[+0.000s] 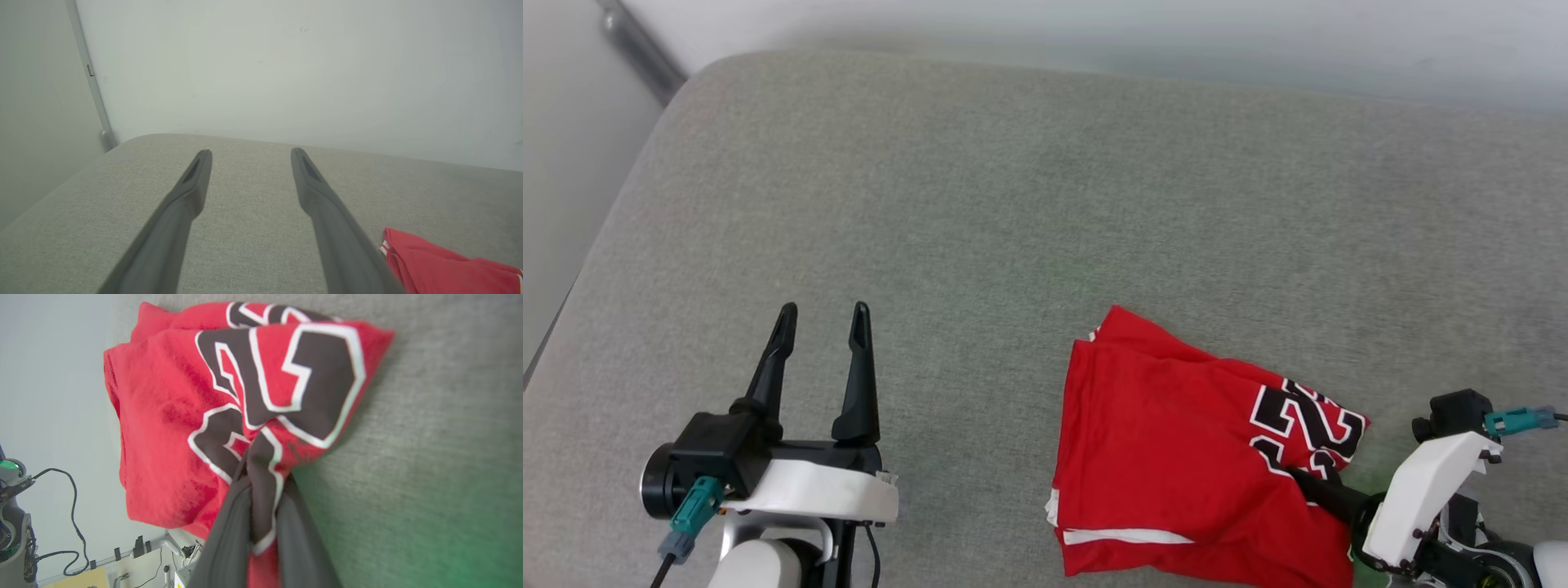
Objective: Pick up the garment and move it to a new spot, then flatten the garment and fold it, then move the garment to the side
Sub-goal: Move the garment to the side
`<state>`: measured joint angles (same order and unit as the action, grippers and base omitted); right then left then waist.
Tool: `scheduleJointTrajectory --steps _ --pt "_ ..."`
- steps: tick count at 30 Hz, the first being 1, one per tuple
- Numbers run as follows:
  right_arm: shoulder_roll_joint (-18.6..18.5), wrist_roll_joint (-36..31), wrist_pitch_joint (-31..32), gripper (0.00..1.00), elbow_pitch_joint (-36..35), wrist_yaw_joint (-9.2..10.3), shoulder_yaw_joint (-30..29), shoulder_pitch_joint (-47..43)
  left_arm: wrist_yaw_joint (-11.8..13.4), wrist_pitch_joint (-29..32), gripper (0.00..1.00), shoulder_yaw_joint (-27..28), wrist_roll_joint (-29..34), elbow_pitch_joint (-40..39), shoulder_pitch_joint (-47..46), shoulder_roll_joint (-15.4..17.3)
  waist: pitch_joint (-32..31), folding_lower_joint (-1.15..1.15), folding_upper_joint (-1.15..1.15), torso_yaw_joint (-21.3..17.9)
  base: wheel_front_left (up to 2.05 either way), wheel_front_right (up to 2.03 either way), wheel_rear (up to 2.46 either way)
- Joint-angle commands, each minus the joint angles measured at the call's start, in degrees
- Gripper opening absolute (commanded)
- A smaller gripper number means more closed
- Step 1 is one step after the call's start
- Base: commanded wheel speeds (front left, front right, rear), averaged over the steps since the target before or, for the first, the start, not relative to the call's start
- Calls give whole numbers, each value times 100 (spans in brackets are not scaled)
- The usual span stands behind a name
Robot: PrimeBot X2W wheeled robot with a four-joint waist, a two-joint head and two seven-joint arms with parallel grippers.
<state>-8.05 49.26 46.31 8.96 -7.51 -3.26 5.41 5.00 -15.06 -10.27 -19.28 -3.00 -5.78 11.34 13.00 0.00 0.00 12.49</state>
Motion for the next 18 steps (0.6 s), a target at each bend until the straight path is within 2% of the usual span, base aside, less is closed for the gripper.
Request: scheduleJointTrajectory --steps 1,5,9,14,18 --pt "-72 -84 -41 0 -25 4 52 -33 -22 -13 100 42 37 14 73 -2 -126 0 0 -131 0 0 0" --pt "-374 -674 -310 0 -116 4 164 -82 -61 -13 100 77 113 28 175 27 -364 0 0 -442 0 0 0" --pt "-558 -1262 -402 0 -50 4 83 -77 -94 -13 100 106 149 -14 272 73 -498 0 0 -913 0 0 0" --pt "-805 -1877 -448 0 147 3 -1 180 -137 5 100 55 190 -76 331 158 -498 0 0 -1666 0 0 0" --pt "-1017 -2330 -667 0 423 4 12 712 -202 70 100 -19 229 -238 151 225 -225 0 0 -2296 0 0 0"
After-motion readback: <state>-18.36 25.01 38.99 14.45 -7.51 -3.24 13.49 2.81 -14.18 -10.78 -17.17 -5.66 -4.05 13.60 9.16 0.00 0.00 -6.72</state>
